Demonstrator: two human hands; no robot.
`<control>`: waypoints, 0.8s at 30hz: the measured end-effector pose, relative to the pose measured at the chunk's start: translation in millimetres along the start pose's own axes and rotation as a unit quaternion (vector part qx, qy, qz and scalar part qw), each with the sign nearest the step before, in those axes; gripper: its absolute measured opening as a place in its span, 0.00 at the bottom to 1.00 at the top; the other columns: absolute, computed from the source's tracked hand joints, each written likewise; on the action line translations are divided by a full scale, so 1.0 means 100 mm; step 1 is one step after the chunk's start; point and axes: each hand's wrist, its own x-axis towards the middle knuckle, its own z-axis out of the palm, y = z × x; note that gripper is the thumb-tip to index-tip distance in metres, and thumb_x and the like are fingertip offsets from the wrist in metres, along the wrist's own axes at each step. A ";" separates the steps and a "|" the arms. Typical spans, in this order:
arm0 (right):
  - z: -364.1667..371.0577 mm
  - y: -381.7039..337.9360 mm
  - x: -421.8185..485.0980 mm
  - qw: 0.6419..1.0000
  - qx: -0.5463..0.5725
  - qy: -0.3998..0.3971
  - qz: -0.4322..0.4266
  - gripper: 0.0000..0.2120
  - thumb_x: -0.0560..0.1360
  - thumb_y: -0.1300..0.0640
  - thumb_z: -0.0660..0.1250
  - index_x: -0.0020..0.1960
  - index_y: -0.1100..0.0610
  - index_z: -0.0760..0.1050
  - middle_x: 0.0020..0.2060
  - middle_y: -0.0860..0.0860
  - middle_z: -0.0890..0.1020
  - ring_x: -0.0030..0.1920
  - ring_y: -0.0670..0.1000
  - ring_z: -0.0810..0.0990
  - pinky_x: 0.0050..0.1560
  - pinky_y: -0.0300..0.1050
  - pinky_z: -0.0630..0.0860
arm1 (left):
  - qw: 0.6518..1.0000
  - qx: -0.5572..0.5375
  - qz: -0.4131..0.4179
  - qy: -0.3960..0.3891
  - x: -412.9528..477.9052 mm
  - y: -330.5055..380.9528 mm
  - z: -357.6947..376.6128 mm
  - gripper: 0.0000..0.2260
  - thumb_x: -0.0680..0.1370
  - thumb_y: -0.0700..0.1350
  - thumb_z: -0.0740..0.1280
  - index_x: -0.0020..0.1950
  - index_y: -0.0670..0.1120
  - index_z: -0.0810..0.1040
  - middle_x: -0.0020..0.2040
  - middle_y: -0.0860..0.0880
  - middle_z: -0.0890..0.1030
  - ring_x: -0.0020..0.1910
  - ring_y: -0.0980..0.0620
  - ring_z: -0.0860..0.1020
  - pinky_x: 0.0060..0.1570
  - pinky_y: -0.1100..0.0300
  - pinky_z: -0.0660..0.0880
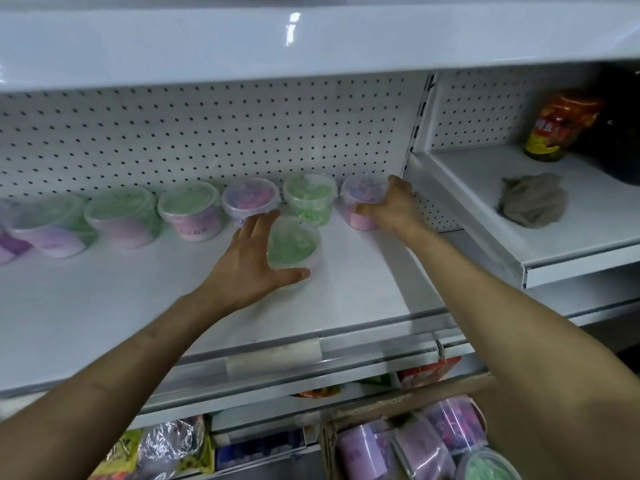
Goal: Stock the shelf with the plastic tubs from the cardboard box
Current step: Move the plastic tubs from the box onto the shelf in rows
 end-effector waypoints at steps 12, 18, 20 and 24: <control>0.11 0.00 0.27 1.000 0.004 0.020 -0.005 0.45 0.66 0.45 0.83 0.75 0.59 0.66 0.68 0.57 0.68 0.67 0.57 0.75 0.61 0.44 0.74 | 1.000 0.008 -0.006 0.013 0.04 0.00 -0.03 0.49 0.66 0.69 0.77 0.79 0.60 0.55 0.76 0.55 0.64 0.69 0.46 0.72 0.65 0.43 0.75; 0.08 0.05 0.30 1.000 0.011 0.017 -0.010 0.47 0.65 0.43 0.84 0.75 0.58 0.66 0.68 0.57 0.68 0.68 0.56 0.74 0.66 0.49 0.76 | 1.000 -0.008 -0.010 0.002 0.03 0.00 0.02 0.50 0.67 0.68 0.78 0.81 0.58 0.55 0.75 0.56 0.64 0.70 0.49 0.71 0.67 0.47 0.73; 0.05 0.09 0.26 1.000 0.014 0.015 -0.012 0.46 0.66 0.44 0.84 0.75 0.59 0.66 0.70 0.57 0.67 0.69 0.57 0.73 0.68 0.51 0.76 | 1.000 -0.018 -0.008 -0.010 0.03 0.01 0.06 0.49 0.67 0.66 0.79 0.80 0.58 0.56 0.73 0.58 0.65 0.70 0.50 0.70 0.68 0.49 0.72; -0.07 0.18 0.11 0.999 0.026 0.014 -0.016 0.45 0.69 0.49 0.83 0.77 0.60 0.64 0.74 0.57 0.65 0.72 0.60 0.72 0.67 0.46 0.71 | 0.998 -0.042 -0.015 -0.039 0.05 0.05 0.15 0.49 0.68 0.64 0.79 0.81 0.55 0.57 0.72 0.56 0.66 0.67 0.53 0.72 0.63 0.56 0.71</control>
